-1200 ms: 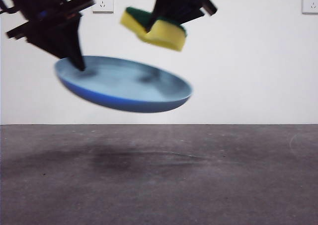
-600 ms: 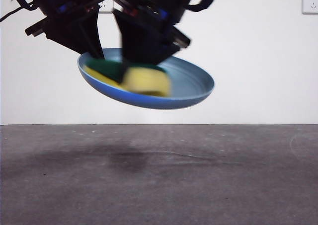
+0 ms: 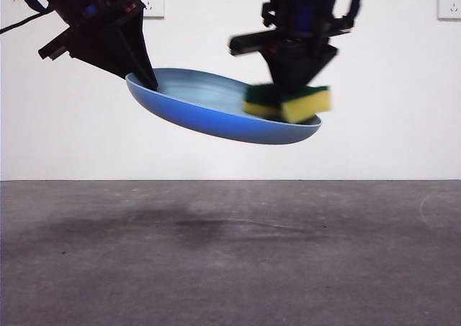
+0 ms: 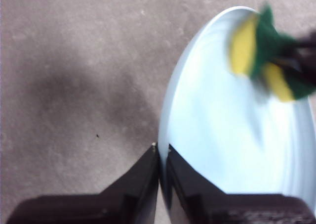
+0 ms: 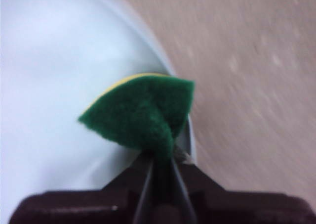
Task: Pick up the plate,pick up the cloth,clean the plate with the cloth
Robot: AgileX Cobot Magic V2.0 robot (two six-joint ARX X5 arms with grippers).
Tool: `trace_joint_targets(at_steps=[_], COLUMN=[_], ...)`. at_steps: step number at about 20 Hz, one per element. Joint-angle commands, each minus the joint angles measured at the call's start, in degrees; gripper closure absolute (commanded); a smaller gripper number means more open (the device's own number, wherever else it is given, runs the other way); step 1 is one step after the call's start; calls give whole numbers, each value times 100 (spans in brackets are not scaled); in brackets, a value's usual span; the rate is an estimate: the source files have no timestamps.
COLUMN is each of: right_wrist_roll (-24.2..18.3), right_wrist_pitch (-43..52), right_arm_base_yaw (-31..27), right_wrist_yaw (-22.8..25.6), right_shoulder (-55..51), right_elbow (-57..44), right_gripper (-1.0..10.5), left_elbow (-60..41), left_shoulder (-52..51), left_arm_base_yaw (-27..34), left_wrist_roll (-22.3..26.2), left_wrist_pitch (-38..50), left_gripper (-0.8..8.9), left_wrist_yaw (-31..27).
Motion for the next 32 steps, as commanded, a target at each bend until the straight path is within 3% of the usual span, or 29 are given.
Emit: trace_joint_targets(at_steps=[1,5,6,11,14,15,18,20,23,26,29,32], right_wrist_roll=[249,734,907,601,382,343,330,291,153,136,188,304], right_wrist_pitch=[518,874,778,-190,-1082,-1320,-1591,-1196,-391,507,1014,1152], right_arm_base_yaw=[-94,-24,4,4,4,2,-15,-17,-17,-17,-15,-13], right_wrist_yaw=[-1058,-2844,-2896,-3383,-2999,-2566,-474,334,361,33,-435,-531], right_shoulder=[63,70,72,72,72,72,63,59,35,-48,-234,-481], right_elbow=[-50,-50,-50,-50,-50,-50,-50,-50,-50,-50,-50,-50], right_gripper=[963,963,963,963,963,963,963,963,963,963,963,963], left_elbow=[-13,-13,-13,-13,-13,-13,-13,-13,-13,-13,-13,-15], left_shoulder=[-15,-15,-15,-15,-15,-15,-15,-15,-15,-13,9,98], left_arm_base_yaw=[-153,-175,-175,-61,-44,-44,-46,-48,-52,-50,-46,-20], left_wrist_roll=[136,-4,35,-223,-326,-323,-295,-146,-17,199,448,680], left_wrist_pitch=[55,348,420,933,1102,1078,866,662,560,492,413,398], left_gripper=[821,822,822,822,822,822,822,822,822,822,822,822], left_wrist_yaw=[369,328,348,168,173,173,192,197,210,136,-446,-1152])
